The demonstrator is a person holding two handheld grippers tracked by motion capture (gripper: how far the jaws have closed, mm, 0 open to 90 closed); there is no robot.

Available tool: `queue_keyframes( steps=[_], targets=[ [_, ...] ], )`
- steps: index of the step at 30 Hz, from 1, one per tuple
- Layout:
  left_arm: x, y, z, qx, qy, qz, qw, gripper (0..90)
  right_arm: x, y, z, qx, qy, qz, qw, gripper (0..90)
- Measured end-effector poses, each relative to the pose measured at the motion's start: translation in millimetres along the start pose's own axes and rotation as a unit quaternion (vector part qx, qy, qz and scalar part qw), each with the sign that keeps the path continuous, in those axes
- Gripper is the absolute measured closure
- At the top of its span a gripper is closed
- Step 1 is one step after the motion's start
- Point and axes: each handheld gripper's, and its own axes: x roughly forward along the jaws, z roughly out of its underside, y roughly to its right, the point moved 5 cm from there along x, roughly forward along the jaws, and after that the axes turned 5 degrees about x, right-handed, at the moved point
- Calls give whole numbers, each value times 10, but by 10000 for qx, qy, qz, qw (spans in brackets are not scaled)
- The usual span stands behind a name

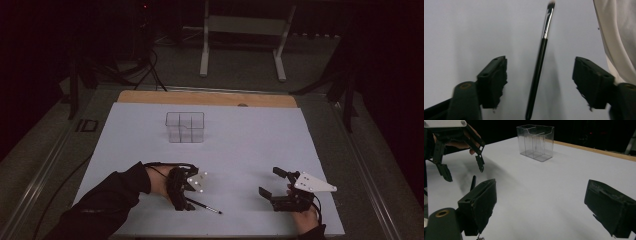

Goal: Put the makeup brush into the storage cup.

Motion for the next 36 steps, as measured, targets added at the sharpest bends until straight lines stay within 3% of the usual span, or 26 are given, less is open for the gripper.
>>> queue_keyframes(
  steps=[9,21,27,36],
  targets=[
    [66,32,-58,397,-93,139,9991,542,1,4,0,8,13,-6,10000,109],
    [248,43,-187,796,-445,242,9955,690,-3,4,-1,9,9,-5,10000,109],
    [319,35,-216,915,-582,241,9938,727,-5,5,-2,14,27,-11,10000,109],
    [357,30,-233,838,-682,289,9937,780,-6,10,-2,28,34,0,10000,109]
  ],
)
